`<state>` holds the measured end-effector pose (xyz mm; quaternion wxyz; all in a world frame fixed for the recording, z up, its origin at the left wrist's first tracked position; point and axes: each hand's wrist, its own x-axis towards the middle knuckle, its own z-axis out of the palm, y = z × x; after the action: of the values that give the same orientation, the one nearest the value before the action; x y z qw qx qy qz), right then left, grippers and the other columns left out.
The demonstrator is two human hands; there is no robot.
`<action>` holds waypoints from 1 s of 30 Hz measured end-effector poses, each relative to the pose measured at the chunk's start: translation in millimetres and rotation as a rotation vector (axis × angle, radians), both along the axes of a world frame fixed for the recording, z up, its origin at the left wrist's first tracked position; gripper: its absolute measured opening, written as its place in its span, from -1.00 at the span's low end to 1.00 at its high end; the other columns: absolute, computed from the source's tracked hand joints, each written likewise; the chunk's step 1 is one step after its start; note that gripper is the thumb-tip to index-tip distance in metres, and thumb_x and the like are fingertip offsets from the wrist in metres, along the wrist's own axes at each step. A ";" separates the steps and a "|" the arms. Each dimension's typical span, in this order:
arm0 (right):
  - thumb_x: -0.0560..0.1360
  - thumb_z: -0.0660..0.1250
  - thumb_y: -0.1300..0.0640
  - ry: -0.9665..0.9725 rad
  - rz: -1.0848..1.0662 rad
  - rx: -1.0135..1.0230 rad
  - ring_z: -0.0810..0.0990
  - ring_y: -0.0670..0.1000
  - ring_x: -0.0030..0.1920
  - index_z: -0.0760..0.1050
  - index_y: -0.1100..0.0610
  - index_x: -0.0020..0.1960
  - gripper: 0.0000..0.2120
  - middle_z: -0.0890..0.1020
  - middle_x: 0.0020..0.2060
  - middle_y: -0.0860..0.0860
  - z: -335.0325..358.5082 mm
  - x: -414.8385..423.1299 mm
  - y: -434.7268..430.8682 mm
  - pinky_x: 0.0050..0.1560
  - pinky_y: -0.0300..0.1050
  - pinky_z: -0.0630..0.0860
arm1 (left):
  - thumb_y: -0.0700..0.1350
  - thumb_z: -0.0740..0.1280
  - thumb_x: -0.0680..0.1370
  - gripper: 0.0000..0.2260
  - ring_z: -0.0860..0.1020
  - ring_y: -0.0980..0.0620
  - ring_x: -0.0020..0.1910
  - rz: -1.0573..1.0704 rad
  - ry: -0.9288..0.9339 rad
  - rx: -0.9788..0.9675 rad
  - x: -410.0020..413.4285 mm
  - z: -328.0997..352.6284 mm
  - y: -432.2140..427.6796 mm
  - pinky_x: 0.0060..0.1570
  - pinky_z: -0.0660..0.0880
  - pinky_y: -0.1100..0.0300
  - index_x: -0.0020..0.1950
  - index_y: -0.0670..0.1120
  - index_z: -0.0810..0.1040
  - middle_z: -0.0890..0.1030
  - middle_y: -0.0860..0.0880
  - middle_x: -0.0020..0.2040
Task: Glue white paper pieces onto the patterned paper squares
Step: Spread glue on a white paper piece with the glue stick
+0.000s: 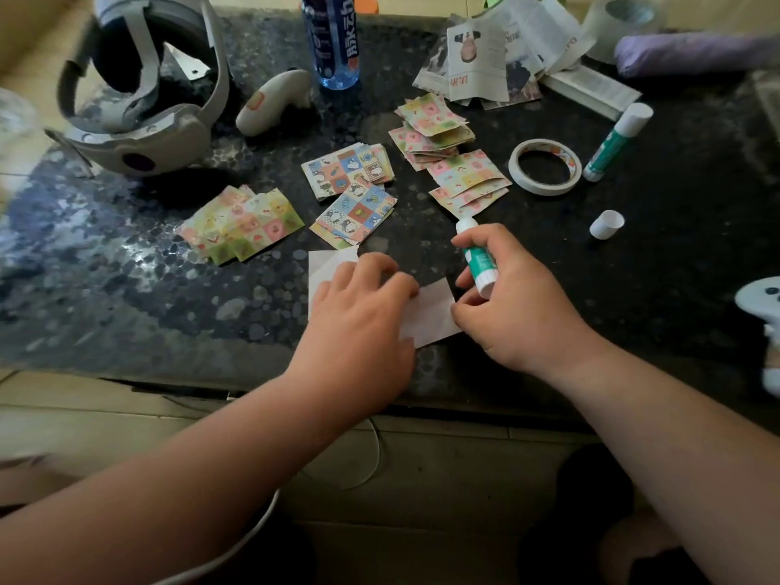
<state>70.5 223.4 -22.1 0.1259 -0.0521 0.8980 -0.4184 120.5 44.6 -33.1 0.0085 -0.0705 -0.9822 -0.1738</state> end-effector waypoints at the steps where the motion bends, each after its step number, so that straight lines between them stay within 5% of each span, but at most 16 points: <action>1: 0.47 0.44 0.32 0.001 0.004 0.011 0.62 -0.08 -0.02 0.35 -0.26 0.33 -0.36 0.55 -0.01 -0.10 -1.3 0.0 0.0 0.02 -0.19 0.61 | -0.11 0.45 0.38 -0.45 0.38 -0.15 0.30 -0.006 0.014 -0.008 2.2 -2.0 2.0 0.25 0.33 -0.08 0.37 0.02 0.44 0.38 -0.04 0.38; 5: 0.46 0.45 0.32 -0.015 0.019 0.019 0.63 -0.05 -0.01 0.34 -0.26 0.34 -0.34 0.57 0.08 -0.03 -6.4 -1.0 0.3 0.01 -0.18 0.61 | -0.17 0.46 0.33 -0.33 0.36 -0.14 0.34 -0.045 0.061 -0.026 8.3 -2.4 8.7 0.27 0.27 -0.07 0.43 -0.01 0.38 0.37 -0.07 0.43; 12: 0.48 0.42 0.31 0.004 0.116 0.102 0.58 -0.02 0.10 0.32 -0.25 0.37 -0.35 0.56 0.16 0.00 -7.8 -4.5 3.3 0.09 -0.17 0.55 | -0.05 0.41 0.47 -0.77 0.49 -0.06 0.22 -0.186 -0.024 -0.113 7.8 -7.6 11.8 0.24 0.35 -0.05 0.12 0.00 0.59 0.54 0.03 0.19; 20: 0.47 0.40 0.28 -0.017 0.240 0.155 0.60 -0.01 -0.12 0.35 -0.28 0.31 -0.40 0.60 -0.03 -0.02 0.3 -8.7 8.1 -0.06 -0.08 0.60 | 0.12 0.22 0.55 -0.71 0.46 0.01 0.28 -0.290 -0.069 -0.056 9.5 -5.9 11.3 0.36 0.28 -0.02 0.16 0.06 0.60 0.52 0.06 0.23; 25: 0.46 0.45 0.29 -0.063 0.290 0.108 0.63 -0.02 -0.02 0.34 -0.30 0.32 -0.35 0.58 0.03 -0.07 2.4 -10.0 9.3 0.04 -0.02 0.64 | 0.12 0.36 0.51 -0.71 0.34 -0.06 0.48 -0.276 -0.031 -0.044 9.3 -8.9 8.4 0.52 0.09 -0.15 0.17 0.04 0.61 0.50 0.03 0.31; 30: 0.46 0.46 0.29 -0.113 0.315 0.089 0.62 -0.07 0.02 0.32 -0.34 0.32 -0.31 0.57 0.07 -0.12 2.2 -12.4 9.9 0.07 -0.04 0.63 | 0.05 0.45 0.48 -0.73 0.53 -0.03 0.19 -0.249 -0.018 -0.024 4.8 -8.9 5.9 0.40 0.26 -0.04 0.15 0.03 0.61 0.54 0.02 0.20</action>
<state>58.0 233.2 -20.0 0.2423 -0.1627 0.8879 -0.3556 125.3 50.5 -42.0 -0.0226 -0.1904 -0.9679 -0.1626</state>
